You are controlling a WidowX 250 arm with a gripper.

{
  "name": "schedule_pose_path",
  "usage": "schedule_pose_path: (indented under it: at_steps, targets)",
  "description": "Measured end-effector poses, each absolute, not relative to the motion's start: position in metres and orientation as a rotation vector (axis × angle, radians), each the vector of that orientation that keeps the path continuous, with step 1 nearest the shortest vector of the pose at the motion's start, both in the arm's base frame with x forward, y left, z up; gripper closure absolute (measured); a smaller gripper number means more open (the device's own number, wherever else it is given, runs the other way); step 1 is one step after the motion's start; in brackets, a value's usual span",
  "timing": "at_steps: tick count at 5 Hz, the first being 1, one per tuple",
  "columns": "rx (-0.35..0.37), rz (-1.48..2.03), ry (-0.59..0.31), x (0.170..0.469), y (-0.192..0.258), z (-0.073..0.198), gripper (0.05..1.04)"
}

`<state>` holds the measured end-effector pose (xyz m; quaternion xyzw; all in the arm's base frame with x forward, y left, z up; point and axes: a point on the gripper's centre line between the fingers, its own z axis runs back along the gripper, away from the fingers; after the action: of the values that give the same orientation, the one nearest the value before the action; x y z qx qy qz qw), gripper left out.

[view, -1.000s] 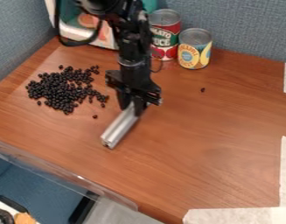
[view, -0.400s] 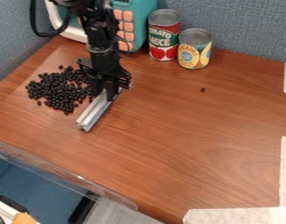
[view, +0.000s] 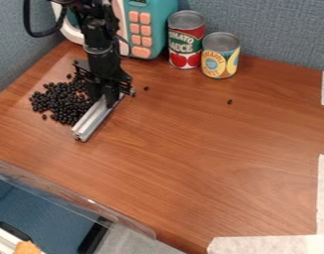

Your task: Sweep into pile

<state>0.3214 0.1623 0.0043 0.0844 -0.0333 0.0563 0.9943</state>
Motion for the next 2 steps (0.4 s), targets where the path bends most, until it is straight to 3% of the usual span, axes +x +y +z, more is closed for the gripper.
schedule_pose_path:
  at_steps: [2]
  targets:
    - [0.182,0.158,-0.058,0.3077,0.1877,0.0034,0.745]
